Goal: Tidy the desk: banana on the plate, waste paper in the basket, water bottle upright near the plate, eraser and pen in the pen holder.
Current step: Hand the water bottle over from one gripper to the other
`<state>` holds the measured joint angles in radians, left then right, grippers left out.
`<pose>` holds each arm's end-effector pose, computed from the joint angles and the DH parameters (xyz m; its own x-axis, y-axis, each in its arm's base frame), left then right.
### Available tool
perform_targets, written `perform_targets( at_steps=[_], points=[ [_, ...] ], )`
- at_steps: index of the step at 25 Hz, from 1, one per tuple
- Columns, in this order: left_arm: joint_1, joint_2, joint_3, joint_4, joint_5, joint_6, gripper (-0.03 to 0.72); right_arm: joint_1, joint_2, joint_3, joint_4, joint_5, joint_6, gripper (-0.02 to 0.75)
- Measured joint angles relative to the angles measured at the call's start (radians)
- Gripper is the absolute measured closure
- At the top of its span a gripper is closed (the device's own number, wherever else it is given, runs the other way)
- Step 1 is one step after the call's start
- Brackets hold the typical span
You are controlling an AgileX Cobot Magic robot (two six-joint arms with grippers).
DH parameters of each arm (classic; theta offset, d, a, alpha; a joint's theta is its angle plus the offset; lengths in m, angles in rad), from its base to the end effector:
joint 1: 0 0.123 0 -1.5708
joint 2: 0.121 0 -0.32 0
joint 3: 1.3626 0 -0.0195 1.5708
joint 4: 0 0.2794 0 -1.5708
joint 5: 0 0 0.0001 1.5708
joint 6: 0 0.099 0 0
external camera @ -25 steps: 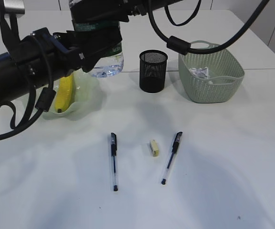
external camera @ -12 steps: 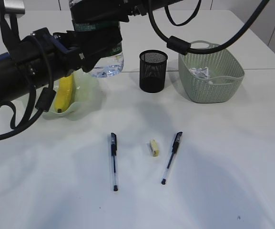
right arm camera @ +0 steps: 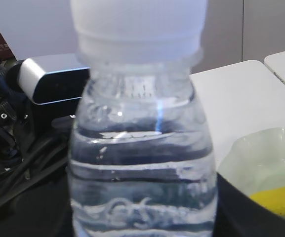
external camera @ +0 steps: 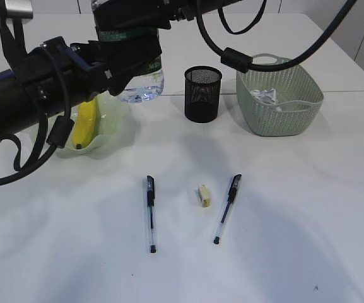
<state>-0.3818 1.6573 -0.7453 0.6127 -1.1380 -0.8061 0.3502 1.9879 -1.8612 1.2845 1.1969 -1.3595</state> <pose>0.3075 -0.1791 0.2635 -0.2066 -0.3732 -0.9044 0.7911 0.4803 -0.3789 0.4196 0.2474 0.3788 -0.1493 -0.2703 -0.9511 -0.9884 0.0668 0.1362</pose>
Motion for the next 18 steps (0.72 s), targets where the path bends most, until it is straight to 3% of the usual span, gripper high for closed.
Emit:
perform_targets(
  at_steps=[18],
  points=[
    [0.0, 0.0, 0.0, 0.0, 0.0, 0.0, 0.251, 0.0, 0.0, 0.0, 0.003, 0.0, 0.0, 0.352]
  ],
)
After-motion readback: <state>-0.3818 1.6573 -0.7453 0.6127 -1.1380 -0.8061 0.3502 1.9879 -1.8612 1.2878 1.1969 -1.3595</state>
